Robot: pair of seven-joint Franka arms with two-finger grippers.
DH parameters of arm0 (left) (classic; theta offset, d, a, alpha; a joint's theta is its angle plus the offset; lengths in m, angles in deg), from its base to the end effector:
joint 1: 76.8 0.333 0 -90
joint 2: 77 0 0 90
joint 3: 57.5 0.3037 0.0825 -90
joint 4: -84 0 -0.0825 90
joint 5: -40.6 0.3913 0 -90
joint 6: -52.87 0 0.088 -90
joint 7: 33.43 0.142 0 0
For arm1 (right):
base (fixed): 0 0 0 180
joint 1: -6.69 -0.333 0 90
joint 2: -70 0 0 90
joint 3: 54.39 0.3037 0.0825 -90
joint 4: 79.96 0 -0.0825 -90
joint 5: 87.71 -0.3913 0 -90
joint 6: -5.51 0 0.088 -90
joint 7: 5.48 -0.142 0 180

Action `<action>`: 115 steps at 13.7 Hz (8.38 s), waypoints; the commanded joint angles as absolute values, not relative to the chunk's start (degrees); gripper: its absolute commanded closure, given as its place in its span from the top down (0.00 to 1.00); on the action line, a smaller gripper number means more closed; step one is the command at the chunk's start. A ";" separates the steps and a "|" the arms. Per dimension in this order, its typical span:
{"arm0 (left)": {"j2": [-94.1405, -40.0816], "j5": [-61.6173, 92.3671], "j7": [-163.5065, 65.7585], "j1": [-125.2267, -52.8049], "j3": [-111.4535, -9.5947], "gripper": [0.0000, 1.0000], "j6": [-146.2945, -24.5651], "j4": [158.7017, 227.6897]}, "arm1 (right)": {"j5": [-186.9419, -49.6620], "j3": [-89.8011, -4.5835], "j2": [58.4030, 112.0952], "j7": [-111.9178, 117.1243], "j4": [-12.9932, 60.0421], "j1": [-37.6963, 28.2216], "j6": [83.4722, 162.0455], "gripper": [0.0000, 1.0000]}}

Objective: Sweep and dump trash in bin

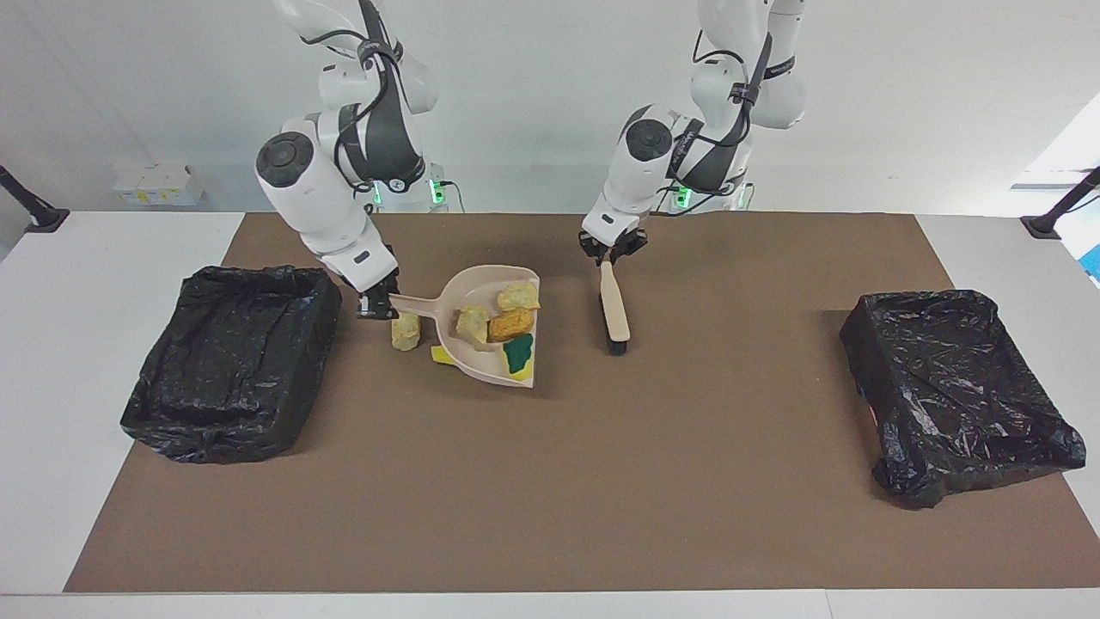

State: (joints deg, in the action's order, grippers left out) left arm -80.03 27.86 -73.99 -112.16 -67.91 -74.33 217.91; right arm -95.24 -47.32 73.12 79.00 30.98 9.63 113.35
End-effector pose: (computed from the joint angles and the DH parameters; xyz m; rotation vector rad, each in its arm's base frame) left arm 0.3367 -0.3642 0.3001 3.0560 0.0766 -0.2425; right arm 0.5599 0.0541 0.3980 -2.1756 -2.0260 -0.0014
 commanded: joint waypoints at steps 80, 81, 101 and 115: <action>-82.01 39.19 -27.89 -80.41 -54.95 1.00 -29.58 173.65 | -88.59 -41.47 85.18 38.39 10.92 1.95 117.90 0.00; -82.01 39.19 -27.89 -80.40 -54.95 1.00 -29.58 173.65 | -88.77 -41.47 86.94 37.85 10.91 0.90 120.45 0.00; -82.27 39.11 -28.51 -81.72 -55.91 1.00 -28.35 173.38 | -75.85 -41.91 93.29 -41.94 18.28 -16.77 134.69 0.00; -82.18 39.11 -28.42 -80.93 -55.39 1.00 -28.87 173.38 | -76.11 -41.82 87.86 -48.47 18.39 -15.91 130.00 1.00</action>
